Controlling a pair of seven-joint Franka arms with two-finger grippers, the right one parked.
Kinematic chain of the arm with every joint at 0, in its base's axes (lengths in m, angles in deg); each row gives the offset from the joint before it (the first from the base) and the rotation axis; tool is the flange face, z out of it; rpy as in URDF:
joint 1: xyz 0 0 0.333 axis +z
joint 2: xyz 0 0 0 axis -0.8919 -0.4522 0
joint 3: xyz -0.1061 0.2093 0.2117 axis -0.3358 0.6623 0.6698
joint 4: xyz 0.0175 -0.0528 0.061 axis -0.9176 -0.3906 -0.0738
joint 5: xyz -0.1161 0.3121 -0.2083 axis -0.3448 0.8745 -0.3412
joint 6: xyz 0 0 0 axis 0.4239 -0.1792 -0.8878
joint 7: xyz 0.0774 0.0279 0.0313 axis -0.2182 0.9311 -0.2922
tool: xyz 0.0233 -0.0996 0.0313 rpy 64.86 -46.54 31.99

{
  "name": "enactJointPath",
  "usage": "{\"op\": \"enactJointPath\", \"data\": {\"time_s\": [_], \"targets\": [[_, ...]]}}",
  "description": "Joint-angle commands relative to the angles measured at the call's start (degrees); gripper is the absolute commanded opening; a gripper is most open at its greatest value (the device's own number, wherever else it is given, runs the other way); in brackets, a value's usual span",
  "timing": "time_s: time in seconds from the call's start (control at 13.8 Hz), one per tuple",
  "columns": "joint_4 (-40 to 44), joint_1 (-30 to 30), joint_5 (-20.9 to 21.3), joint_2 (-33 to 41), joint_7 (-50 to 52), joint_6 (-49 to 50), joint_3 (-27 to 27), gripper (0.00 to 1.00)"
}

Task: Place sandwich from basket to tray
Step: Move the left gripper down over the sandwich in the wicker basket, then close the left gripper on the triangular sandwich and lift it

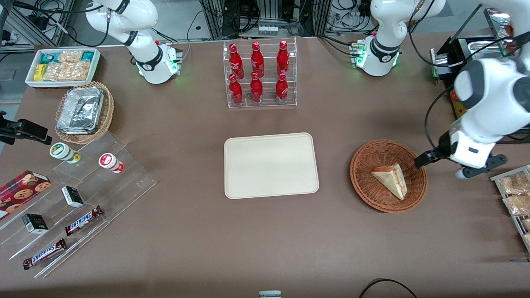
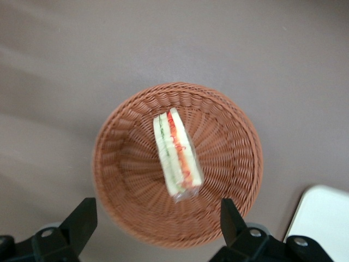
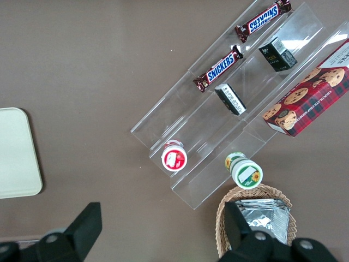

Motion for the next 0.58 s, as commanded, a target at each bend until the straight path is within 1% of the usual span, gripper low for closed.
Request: {"op": "enactJointPath", "data": {"time_s": [0.0,0.22,0.51], "targets": [[-10.0,0.6,0.0,1.9,8.5,-12.4,-1.6,1.0],[-12.6,0.5,-0.3,-0.6,13.6,-19.4,-2.5,1.0],[-14.4,0.5,-0.8,-4.7,15.4,-26.1,-3.5,1.0]]}}
